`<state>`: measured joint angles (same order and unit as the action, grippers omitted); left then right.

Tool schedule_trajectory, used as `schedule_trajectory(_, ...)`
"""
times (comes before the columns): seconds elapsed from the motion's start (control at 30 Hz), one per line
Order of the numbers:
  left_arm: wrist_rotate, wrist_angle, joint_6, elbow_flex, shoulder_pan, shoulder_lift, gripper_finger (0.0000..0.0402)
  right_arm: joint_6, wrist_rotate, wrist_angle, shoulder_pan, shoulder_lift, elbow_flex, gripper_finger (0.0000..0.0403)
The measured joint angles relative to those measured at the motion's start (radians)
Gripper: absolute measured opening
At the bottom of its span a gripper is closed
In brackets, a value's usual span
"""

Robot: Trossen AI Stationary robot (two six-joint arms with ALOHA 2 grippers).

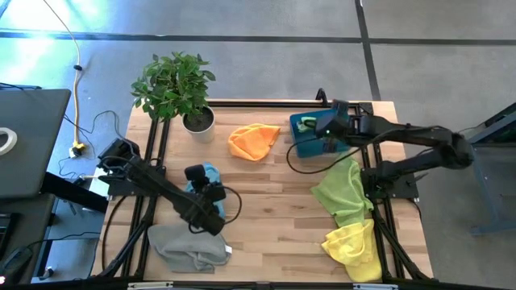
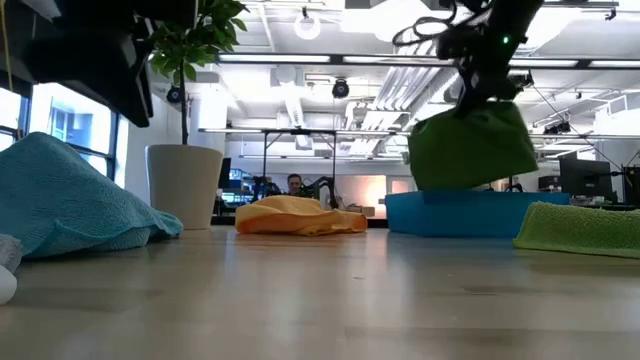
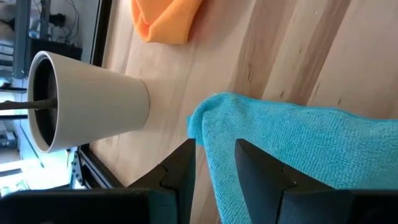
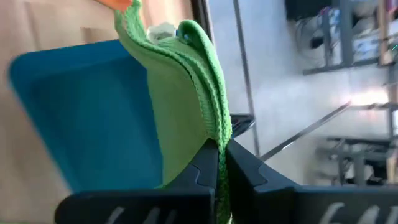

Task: Fold microfiber towels
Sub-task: Put the green microfiber cloth into the blue bin

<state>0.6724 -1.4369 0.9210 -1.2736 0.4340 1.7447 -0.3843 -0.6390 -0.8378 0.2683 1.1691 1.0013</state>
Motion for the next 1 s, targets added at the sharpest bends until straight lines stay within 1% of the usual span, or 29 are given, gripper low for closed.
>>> schedule_trajectory(0.23,0.001,0.021,-0.042,0.000,-0.037,0.000,0.0103,-0.268,0.003,0.261,0.129,0.003,-0.103,0.0000)
schedule_trajectory(0.4,0.002,0.024,-0.042,0.000,-0.055,0.000,0.0103,-0.391,0.008,0.364,0.213,0.001,-0.105,0.0000)
schedule_trajectory(0.47,0.003,0.023,-0.049,0.000,-0.064,0.000,0.0103,-0.464,0.044,0.427,0.253,0.001,-0.105,0.0000)
schedule_trajectory(0.6,0.006,0.035,-0.069,0.000,-0.086,0.000,0.0103,-0.587,0.181,0.523,0.335,0.028,-0.105,0.0000)
schedule_trajectory(0.7,0.011,0.061,-0.069,0.000,-0.102,0.000,0.0103,-0.588,0.225,0.563,0.394,0.065,-0.105,0.0000)
schedule_trajectory(0.83,0.013,0.084,-0.087,0.000,-0.113,0.000,0.0103,-0.534,0.316,0.521,0.452,0.134,-0.105,0.0000)
schedule_trajectory(1.0,0.013,0.083,-0.087,0.000,-0.114,0.000,0.0103,-0.509,0.444,0.477,0.451,0.216,-0.105,0.0000)
